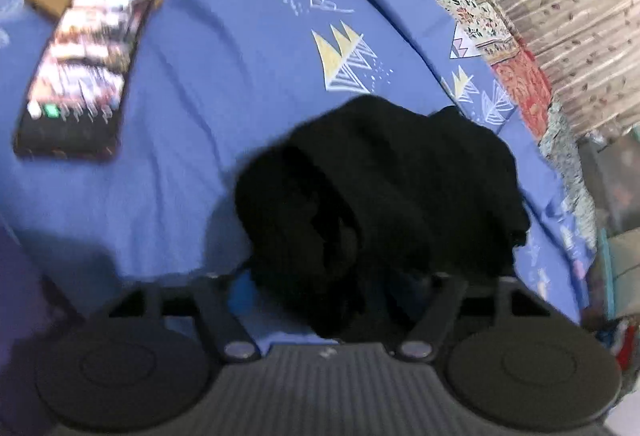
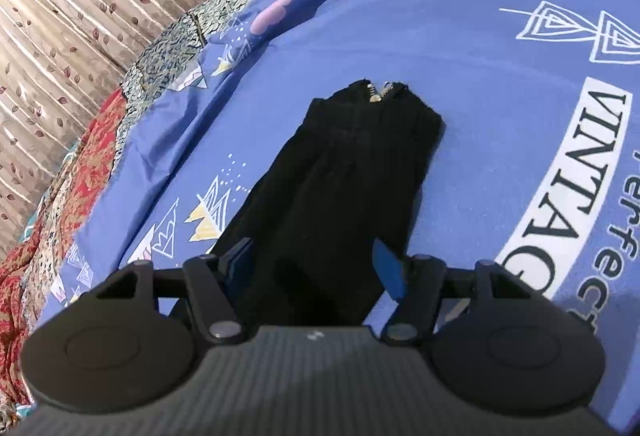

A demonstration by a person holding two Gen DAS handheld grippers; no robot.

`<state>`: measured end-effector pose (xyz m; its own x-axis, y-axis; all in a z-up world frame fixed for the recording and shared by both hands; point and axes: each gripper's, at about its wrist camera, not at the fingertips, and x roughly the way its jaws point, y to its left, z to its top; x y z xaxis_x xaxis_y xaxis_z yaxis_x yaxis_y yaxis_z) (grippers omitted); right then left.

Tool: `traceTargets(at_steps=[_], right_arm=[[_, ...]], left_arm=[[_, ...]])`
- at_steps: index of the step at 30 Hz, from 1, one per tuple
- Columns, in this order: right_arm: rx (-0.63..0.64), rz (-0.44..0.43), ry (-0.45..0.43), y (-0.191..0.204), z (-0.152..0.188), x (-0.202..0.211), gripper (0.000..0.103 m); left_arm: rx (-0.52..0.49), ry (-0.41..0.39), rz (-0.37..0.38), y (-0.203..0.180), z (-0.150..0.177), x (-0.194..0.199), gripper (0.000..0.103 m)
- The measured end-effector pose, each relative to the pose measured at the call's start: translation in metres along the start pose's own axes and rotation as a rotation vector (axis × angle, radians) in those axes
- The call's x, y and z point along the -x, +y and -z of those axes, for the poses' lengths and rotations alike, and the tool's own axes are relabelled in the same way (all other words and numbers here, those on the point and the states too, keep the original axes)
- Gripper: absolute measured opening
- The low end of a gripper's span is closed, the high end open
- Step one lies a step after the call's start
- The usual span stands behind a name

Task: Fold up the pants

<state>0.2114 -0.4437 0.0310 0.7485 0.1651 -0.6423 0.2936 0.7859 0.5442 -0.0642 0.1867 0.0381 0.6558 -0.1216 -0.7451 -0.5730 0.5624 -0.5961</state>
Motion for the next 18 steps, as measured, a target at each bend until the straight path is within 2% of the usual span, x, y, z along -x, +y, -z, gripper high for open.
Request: traceTargets(at_steps=[1,2,3,4,5,7,9,11,12,14,15,16,17,18], right_arm=[[0.010,0.001,0.008,0.001,-0.001,-0.004,0.032],[0.030,0.000,0.024,0.002,0.001,-0.008,0.009],[0.051,0.004,0.064,0.006,-0.001,-0.016,0.002],[0.053,0.021,0.060,0.007,-0.001,-0.017,0.002],[0.058,0.026,0.019,0.011,-0.007,-0.011,0.002],[0.070,-0.026,-0.145,0.020,-0.026,0.018,0.002],[0.075,-0.061,-0.281,0.027,-0.048,0.051,0.002],[0.087,-0.062,-0.342,0.028,-0.068,0.074,0.003],[0.079,-0.084,-0.324,0.024,-0.076,0.079,0.008],[0.045,-0.120,-0.234,0.009,-0.081,0.075,0.009],[0.030,-0.105,-0.198,0.001,-0.078,0.070,0.016],[0.027,-0.081,-0.170,-0.006,-0.072,0.065,0.027],[0.031,-0.049,-0.148,-0.014,-0.062,0.059,0.032],[0.028,-0.015,-0.126,-0.023,-0.051,0.051,0.039]], left_arm=[[0.012,0.002,0.012,-0.001,-0.002,-0.003,0.072],[0.017,0.002,0.008,-0.006,-0.002,-0.007,0.069],[0.019,0.001,-0.002,-0.007,-0.005,-0.010,0.055],[0.020,0.004,-0.008,-0.005,-0.007,-0.012,0.042],[0.019,0.014,0.000,-0.004,-0.008,-0.014,0.016],[0.021,0.021,0.047,-0.001,-0.011,-0.009,0.013],[-0.005,0.007,0.053,-0.006,-0.011,-0.002,0.012],[-0.009,-0.001,0.077,-0.006,-0.011,0.004,0.012],[-0.005,-0.003,0.088,-0.005,-0.012,0.005,0.012],[0.003,-0.006,0.091,-0.002,-0.012,0.004,0.013],[0.005,-0.003,0.086,-0.002,-0.011,0.002,0.014],[0.008,0.004,0.077,-0.001,-0.010,-0.001,0.014],[0.013,0.014,0.068,0.001,-0.008,-0.003,0.015],[0.018,0.025,0.055,0.002,-0.007,-0.006,0.021]])
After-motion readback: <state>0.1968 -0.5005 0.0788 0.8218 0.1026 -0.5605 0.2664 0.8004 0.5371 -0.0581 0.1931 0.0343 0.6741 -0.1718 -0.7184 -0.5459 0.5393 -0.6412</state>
